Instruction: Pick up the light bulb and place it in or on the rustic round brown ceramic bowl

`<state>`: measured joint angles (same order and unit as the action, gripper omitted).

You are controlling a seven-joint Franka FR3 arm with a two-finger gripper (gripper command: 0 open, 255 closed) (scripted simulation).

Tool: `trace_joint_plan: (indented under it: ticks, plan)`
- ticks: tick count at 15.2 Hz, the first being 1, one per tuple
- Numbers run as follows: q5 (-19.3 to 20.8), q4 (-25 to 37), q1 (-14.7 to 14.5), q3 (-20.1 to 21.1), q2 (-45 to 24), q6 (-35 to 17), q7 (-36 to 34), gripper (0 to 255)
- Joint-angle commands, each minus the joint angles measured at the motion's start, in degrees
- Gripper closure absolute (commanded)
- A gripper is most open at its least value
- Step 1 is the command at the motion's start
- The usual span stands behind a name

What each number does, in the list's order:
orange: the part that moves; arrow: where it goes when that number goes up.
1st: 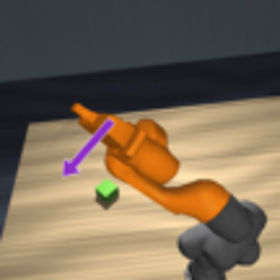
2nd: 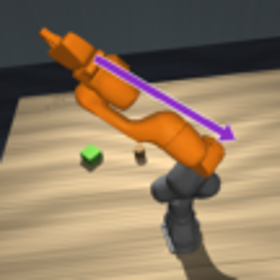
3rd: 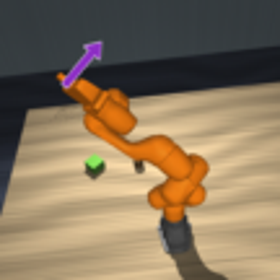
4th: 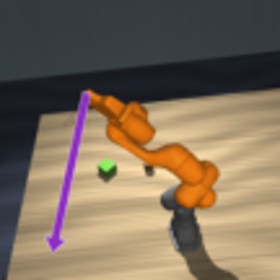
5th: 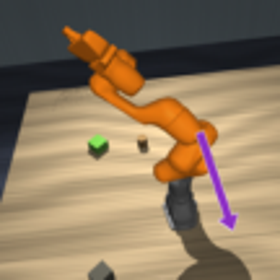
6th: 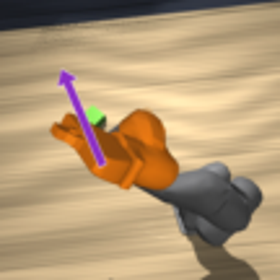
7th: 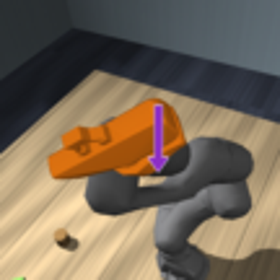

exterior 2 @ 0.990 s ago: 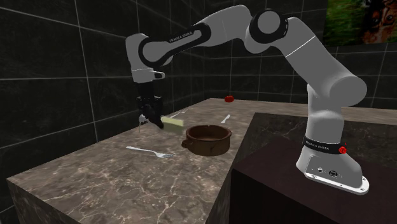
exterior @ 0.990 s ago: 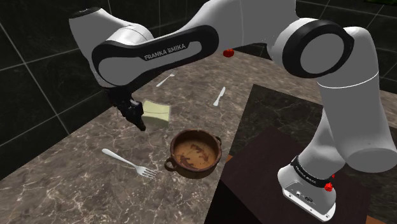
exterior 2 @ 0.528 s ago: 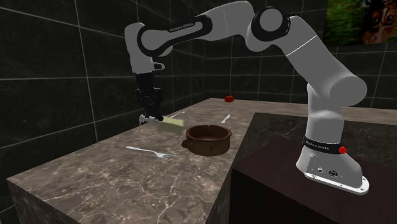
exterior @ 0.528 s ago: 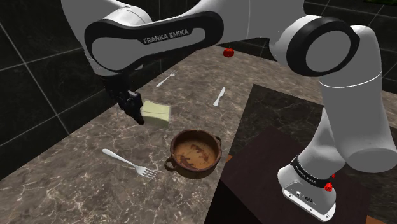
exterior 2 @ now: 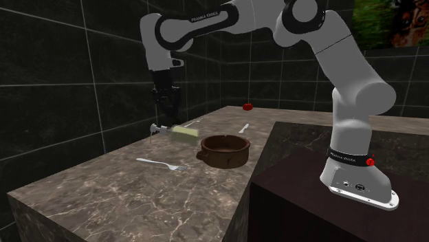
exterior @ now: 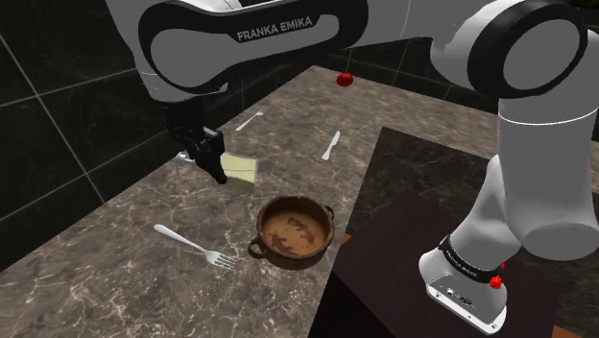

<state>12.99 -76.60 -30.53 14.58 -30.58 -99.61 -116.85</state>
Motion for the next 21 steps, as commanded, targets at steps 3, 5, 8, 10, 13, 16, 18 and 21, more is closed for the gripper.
trace_joint_plan:
  ticks: [3,5,8,10,13,16,18,21]
  plan:
    - [-1.78,-14.74,1.29,1.12,9.99,-4.83,-1.23,255]
    - [-2.88,-21.36,1.73,1.62,14.80,-6.76,-1.59,255]
    - [-4.70,-30.29,2.08,2.31,21.70,-9.04,-1.90,255]
    - [-6.05,-35.71,2.10,2.70,26.18,-10.17,-1.97,255]
    - [-5.96,-35.49,1.97,2.74,25.80,-10.32,-2.12,0]
    - [-0.15,-36.86,1.15,2.98,22.17,-15.76,-0.25,0]
    - [4.10,-37.42,0.56,2.88,19.50,-19.25,0.60,0]
    - [11.02,-37.65,-0.49,2.26,15.12,-24.20,1.34,0]
